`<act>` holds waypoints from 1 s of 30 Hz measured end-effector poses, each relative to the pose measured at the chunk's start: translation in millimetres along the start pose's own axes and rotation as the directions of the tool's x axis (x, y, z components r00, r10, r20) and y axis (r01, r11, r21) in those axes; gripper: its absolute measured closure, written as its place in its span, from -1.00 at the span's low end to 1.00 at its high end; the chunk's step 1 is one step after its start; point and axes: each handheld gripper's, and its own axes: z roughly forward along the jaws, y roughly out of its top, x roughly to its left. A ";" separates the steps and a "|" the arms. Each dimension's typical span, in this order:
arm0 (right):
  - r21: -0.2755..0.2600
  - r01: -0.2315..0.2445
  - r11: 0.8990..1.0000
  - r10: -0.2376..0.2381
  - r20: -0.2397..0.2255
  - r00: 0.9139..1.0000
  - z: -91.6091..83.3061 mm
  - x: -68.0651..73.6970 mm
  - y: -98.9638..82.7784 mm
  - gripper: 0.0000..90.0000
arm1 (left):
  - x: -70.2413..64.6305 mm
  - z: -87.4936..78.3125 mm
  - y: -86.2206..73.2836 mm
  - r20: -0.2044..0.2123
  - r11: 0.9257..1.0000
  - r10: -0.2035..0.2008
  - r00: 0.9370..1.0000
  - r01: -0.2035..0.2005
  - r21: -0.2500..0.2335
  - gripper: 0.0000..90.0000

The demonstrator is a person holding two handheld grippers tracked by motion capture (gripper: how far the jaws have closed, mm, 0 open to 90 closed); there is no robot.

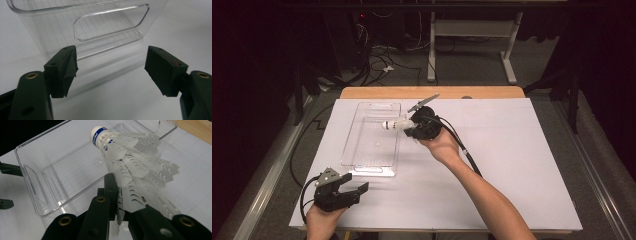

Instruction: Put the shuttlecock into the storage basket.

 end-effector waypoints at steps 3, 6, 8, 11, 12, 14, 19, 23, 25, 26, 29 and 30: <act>0.003 0.002 1.000 -0.002 -0.003 1.000 1.4 1.3 3.5 0.98 | 0.5 -0.1 -0.2 0.000 1.000 -0.004 1.000 0.004 -0.002 -0.40; 0.007 0.008 1.000 -0.008 -0.005 1.000 5.0 2.6 5.9 0.98 | 0.5 -0.4 -0.3 0.000 1.000 -0.004 1.000 0.004 -0.002 -0.40; 0.011 0.009 1.000 -0.009 -0.007 1.000 7.3 2.8 6.7 0.98 | 0.4 -0.5 -0.4 0.001 1.000 -0.004 1.000 0.004 -0.002 -0.40; 0.017 0.003 1.000 -0.002 -0.010 1.000 10.6 3.6 8.7 0.98 | 0.5 -1.0 -0.7 0.001 1.000 -0.003 1.000 0.003 -0.001 -0.40; 0.019 0.007 1.000 -0.007 -0.009 1.000 11.5 3.6 9.4 0.98 | 0.6 -1.0 -0.8 0.001 1.000 -0.004 1.000 0.004 -0.001 -0.40; 0.021 0.006 1.000 -0.006 -0.012 1.000 13.0 4.0 10.9 0.98 | 0.4 -0.7 -0.8 0.001 1.000 -0.004 1.000 0.004 -0.002 -0.40; 0.023 0.009 1.000 -0.008 -0.015 1.000 16.5 5.7 16.5 0.98 | 0.2 -0.6 -0.8 0.002 1.000 -0.005 1.000 0.005 -0.002 -0.40; 0.027 0.011 1.000 -0.011 -0.015 1.000 20.1 5.9 19.1 0.98 | 0.7 -0.9 -0.8 0.002 1.000 -0.005 1.000 0.005 -0.002 -0.40; 0.029 0.012 0.999 -0.012 -0.014 1.000 21.6 6.2 20.5 0.98 | 0.4 -0.8 -0.7 0.001 1.000 -0.004 1.000 0.004 -0.002 -0.40; 0.033 0.004 0.999 -0.004 -0.014 1.000 22.0 7.0 21.3 0.98 | 0.4 -0.9 -0.7 0.002 1.000 -0.003 1.000 0.003 -0.001 -0.40; 0.035 0.015 0.999 -0.014 -0.015 1.000 24.4 7.5 23.6 0.98 | 0.4 -0.8 -0.8 0.003 1.000 -0.004 1.000 0.004 -0.001 -0.40; 0.036 0.019 0.999 -0.019 -0.017 1.000 25.2 7.7 24.1 0.98 | 0.3 -0.8 -0.8 0.003 1.000 -0.004 1.000 0.004 -0.001 -0.40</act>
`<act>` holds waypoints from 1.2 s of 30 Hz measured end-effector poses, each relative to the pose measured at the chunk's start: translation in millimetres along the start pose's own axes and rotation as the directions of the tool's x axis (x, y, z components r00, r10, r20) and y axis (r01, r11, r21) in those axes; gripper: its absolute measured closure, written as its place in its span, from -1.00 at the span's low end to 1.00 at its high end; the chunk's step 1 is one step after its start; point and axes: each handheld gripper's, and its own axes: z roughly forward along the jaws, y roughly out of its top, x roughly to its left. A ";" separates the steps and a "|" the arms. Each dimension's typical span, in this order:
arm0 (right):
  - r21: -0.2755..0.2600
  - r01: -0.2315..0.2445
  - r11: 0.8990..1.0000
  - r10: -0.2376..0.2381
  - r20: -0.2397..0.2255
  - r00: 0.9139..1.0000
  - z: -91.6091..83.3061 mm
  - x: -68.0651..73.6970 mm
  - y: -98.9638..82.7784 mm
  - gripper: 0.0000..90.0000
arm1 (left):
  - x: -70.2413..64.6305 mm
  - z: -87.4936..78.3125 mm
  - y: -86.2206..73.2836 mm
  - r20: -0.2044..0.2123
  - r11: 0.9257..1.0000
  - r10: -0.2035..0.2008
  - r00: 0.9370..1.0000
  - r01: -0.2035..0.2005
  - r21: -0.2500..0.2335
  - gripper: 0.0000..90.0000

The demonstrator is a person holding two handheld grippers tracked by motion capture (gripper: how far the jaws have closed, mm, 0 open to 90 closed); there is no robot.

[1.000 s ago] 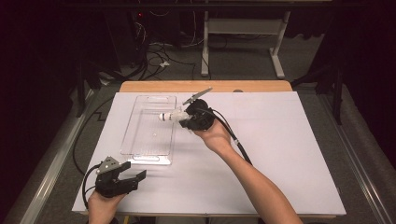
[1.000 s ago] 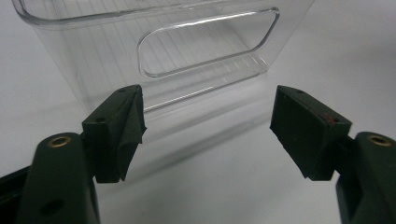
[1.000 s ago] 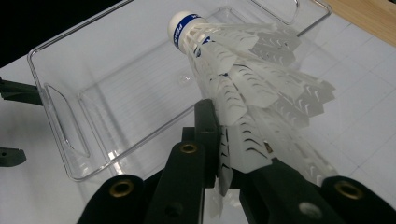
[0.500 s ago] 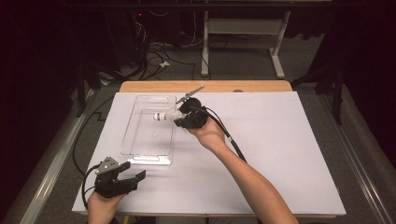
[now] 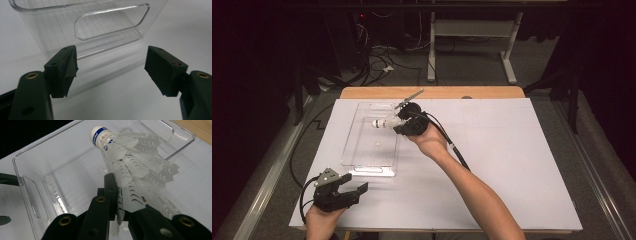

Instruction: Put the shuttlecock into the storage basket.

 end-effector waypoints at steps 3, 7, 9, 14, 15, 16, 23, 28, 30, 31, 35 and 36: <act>0.005 0.002 1.000 -0.002 -0.002 1.000 3.1 1.7 3.1 0.98 | -0.1 0.1 0.0 0.001 1.000 0.000 1.000 0.000 0.000 -0.40; 0.007 0.010 1.000 -0.010 -0.006 1.000 7.1 2.8 6.3 0.98 | -0.1 0.1 0.0 0.002 1.000 0.001 1.000 -0.001 0.001 -0.40; 0.010 0.007 1.000 -0.007 -0.006 1.000 9.5 3.5 7.6 0.98 | -0.2 0.1 0.0 0.003 1.000 0.002 1.000 -0.002 0.001 -0.40; 0.016 0.005 1.000 -0.005 -0.008 1.000 15.0 4.5 10.3 0.98 | 0.0 -0.1 0.0 0.005 1.000 0.002 1.000 -0.002 0.001 -0.40; 0.014 0.008 1.000 -0.008 -0.008 1.000 16.1 4.3 10.8 0.98 | 0.0 0.0 -0.1 0.005 1.000 0.002 1.000 -0.002 0.001 -0.40; 0.013 0.006 1.000 -0.006 -0.009 1.000 17.0 4.5 11.5 0.98 | -0.1 0.0 -0.1 0.005 1.000 0.002 1.000 -0.002 0.001 -0.40; 0.016 0.013 1.000 -0.013 -0.006 1.000 23.9 6.4 16.2 0.98 | -0.4 0.1 -0.1 0.006 1.000 0.002 1.000 -0.002 0.003 -0.40; 0.026 0.015 1.000 -0.015 -0.008 1.000 29.4 7.8 18.4 0.98 | -0.5 0.1 -0.1 0.007 1.000 0.006 1.000 -0.006 0.004 -0.40; 0.027 0.015 1.000 -0.015 -0.008 1.000 31.6 8.1 19.1 0.98 | -0.5 0.2 0.0 0.008 1.000 0.005 1.000 -0.005 0.002 -0.39; 0.025 0.012 1.000 -0.012 -0.009 1.000 32.9 8.3 19.6 0.98 | -0.6 0.3 -0.1 0.009 1.000 0.003 1.000 -0.004 0.003 -0.40; 0.024 0.010 1.000 -0.010 -0.012 1.000 37.3 8.9 22.0 0.98 | -0.6 0.4 0.0 0.010 1.000 0.004 1.000 -0.004 0.004 -0.39; 0.026 0.011 1.000 -0.011 -0.013 1.000 38.4 9.2 22.6 0.97 | -0.5 0.4 0.0 0.009 1.000 0.006 1.000 -0.006 0.004 -0.39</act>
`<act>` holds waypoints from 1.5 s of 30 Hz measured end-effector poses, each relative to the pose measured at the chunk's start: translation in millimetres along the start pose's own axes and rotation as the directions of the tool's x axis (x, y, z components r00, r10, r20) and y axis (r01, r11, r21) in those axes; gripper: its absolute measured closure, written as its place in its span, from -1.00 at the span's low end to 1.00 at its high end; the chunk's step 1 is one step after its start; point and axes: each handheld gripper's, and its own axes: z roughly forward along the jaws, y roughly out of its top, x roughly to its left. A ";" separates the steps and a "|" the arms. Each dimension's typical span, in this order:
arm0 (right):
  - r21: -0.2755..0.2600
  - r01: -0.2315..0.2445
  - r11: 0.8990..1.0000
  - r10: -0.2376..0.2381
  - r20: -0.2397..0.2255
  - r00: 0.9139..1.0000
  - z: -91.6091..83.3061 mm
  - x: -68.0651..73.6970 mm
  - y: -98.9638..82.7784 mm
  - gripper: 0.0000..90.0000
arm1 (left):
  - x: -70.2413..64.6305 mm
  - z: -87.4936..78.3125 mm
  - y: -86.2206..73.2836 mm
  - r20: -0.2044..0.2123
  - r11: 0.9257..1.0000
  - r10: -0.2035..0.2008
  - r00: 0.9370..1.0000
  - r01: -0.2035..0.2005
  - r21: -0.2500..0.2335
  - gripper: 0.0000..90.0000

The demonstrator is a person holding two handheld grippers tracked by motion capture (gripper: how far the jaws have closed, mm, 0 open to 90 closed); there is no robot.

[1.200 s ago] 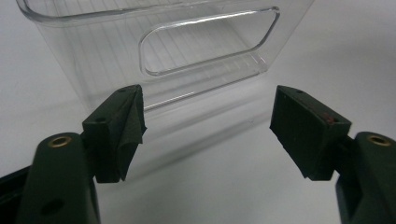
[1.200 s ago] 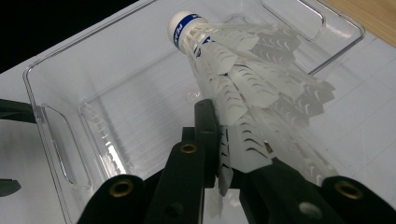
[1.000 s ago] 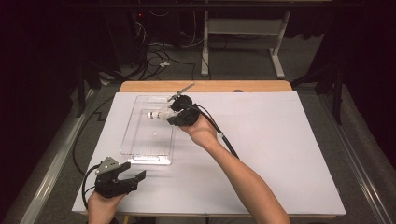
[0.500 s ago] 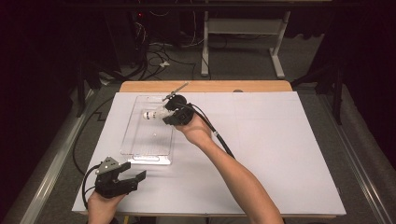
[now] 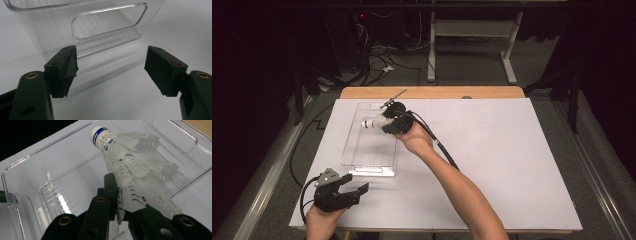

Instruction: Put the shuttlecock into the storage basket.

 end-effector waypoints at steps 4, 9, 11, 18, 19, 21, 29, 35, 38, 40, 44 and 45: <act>0.010 0.005 1.000 -0.005 -0.004 1.000 5.1 2.8 3.0 0.98 | -0.1 0.0 0.0 0.001 1.000 -0.002 1.000 0.002 0.000 -0.40; 0.017 0.020 1.000 -0.020 -0.008 1.000 11.2 5.7 6.2 0.97 | 0.1 -0.1 -0.1 0.001 1.000 -0.002 1.000 0.002 0.000 -0.40; 0.022 0.023 1.000 -0.022 -0.008 1.000 14.4 6.7 7.1 0.97 | 0.0 0.0 -0.1 0.003 1.000 -0.001 1.000 0.001 0.001 -0.40; 0.048 0.022 0.999 -0.022 -0.006 1.000 23.0 5.6 8.7 0.97 | 0.0 0.1 -0.1 0.004 1.000 -0.001 1.000 0.001 0.000 -0.40; 0.049 0.022 0.999 -0.022 -0.007 1.000 24.0 5.5 8.6 0.97 | 0.0 0.1 -0.1 0.004 1.000 -0.001 1.000 0.001 0.000 -0.40; 0.055 0.019 0.998 -0.018 -0.007 1.000 26.4 5.3 8.4 0.97 | 0.0 0.2 -0.1 0.005 1.000 -0.001 1.000 0.001 0.000 -0.40; 0.075 0.017 0.997 -0.017 -0.011 1.000 35.5 5.0 6.7 0.96 | 0.1 0.4 0.0 0.006 1.000 0.001 1.000 -0.001 0.002 -0.39; 0.088 0.009 0.996 -0.008 -0.013 1.000 39.9 4.1 6.8 0.96 | 0.1 0.6 0.1 0.007 1.000 0.001 1.000 -0.001 0.002 -0.39; 0.091 0.011 0.996 -0.010 -0.015 1.000 40.6 3.8 7.4 0.95 | 0.1 0.7 0.1 0.007 1.000 0.001 1.000 -0.001 0.002 -0.39; 0.094 0.010 0.996 -0.009 -0.015 1.000 40.8 3.7 7.8 0.95 | 0.1 0.7 0.1 0.008 1.000 0.001 1.000 -0.001 0.003 -0.39; 0.099 0.014 0.995 -0.014 -0.008 1.000 41.5 4.6 8.4 0.95 | 0.2 0.7 0.1 0.008 1.000 0.001 1.000 -0.001 0.003 -0.40; 0.101 0.016 0.995 -0.015 -0.005 1.000 41.9 4.9 8.6 0.95 | 0.1 0.7 0.1 0.008 1.000 0.000 1.000 0.000 0.002 -0.39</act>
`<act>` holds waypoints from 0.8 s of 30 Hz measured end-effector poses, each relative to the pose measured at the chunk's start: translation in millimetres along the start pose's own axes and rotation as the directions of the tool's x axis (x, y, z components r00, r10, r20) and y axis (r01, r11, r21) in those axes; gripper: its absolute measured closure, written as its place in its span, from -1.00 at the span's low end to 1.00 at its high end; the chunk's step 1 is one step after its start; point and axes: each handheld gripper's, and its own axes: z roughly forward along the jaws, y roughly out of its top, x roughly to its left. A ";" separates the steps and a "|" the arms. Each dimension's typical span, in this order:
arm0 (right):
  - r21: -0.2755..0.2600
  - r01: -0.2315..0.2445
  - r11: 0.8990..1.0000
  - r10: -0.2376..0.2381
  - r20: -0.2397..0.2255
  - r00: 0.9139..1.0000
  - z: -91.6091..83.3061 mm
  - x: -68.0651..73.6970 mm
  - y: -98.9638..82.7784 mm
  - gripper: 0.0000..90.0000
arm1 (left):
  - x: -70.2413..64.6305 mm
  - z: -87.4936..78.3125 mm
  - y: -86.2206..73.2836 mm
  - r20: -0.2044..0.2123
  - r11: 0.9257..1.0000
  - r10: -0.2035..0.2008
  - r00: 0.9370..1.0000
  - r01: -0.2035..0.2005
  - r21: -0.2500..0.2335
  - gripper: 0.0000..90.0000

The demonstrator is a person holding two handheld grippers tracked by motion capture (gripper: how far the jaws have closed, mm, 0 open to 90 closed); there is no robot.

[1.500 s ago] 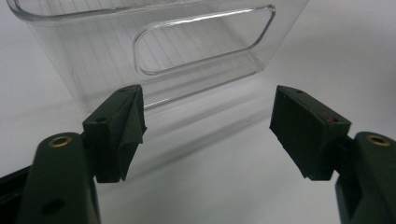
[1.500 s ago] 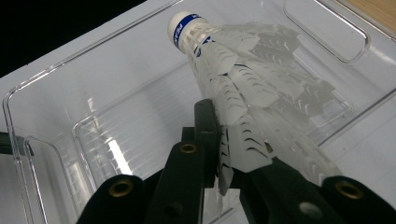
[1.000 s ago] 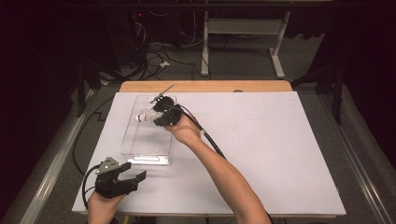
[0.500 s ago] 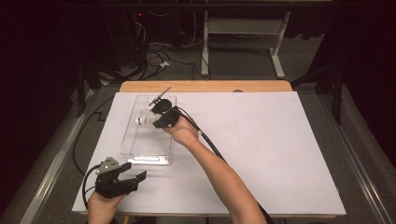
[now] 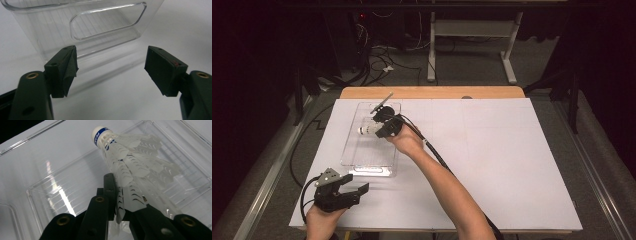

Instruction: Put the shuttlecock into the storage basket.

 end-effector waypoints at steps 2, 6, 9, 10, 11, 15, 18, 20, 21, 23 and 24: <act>0.007 -0.004 1.000 0.004 0.002 1.000 0.3 0.8 0.4 0.95 | 0.1 0.0 0.0 0.000 1.000 0.000 1.000 0.000 0.000 -0.39; 0.017 0.009 1.000 -0.010 0.011 1.000 1.7 1.0 1.1 0.95 | 0.0 -0.1 0.0 0.000 1.000 0.001 1.000 -0.001 0.000 -0.39; 0.013 0.006 1.000 -0.006 0.008 1.000 2.4 0.7 1.1 0.95 | 0.2 -0.2 0.0 -0.001 1.000 0.000 1.000 0.000 0.000 -0.40; 0.023 0.001 1.000 -0.001 0.000 1.000 3.5 0.9 0.9 0.95 | 0.2 -0.2 0.0 -0.001 1.000 0.000 1.000 0.000 0.000 -0.40; 0.022 0.016 1.000 -0.016 0.002 1.000 4.5 0.4 0.7 0.95 | 0.2 -0.2 0.0 -0.001 1.000 0.000 1.000 0.000 0.000 -0.40; 0.021 0.019 1.000 -0.019 -0.009 1.000 8.0 1.3 -0.1 0.95 | 0.2 -0.2 0.0 -0.001 1.000 -0.001 1.000 0.001 0.000 -0.40; 0.017 0.010 1.000 -0.009 -0.014 1.000 9.2 1.8 0.1 0.94 | 0.3 -0.3 -0.1 -0.001 1.000 -0.001 1.000 0.001 -0.002 -0.40; 0.012 0.014 1.000 -0.014 -0.013 1.000 10.4 1.1 0.0 0.92 | 0.2 -0.3 0.0 -0.001 1.000 0.000 1.000 0.000 0.000 -0.40; 0.016 0.011 1.000 -0.011 -0.014 1.000 11.0 0.8 -0.3 0.92 | 0.2 -0.3 0.0 -0.001 1.000 0.000 1.000 0.000 0.000 -0.40; 0.013 0.005 1.000 -0.005 -0.015 1.000 11.7 0.4 -0.6 0.90 | 0.2 -0.3 -0.1 -0.001 1.000 0.000 1.000 0.000 -0.001 -0.39; 0.011 0.007 1.000 -0.006 -0.015 1.000 11.8 0.4 -0.5 0.88 | 0.3 -0.3 -0.1 -0.001 1.000 0.000 1.000 0.000 -0.002 -0.39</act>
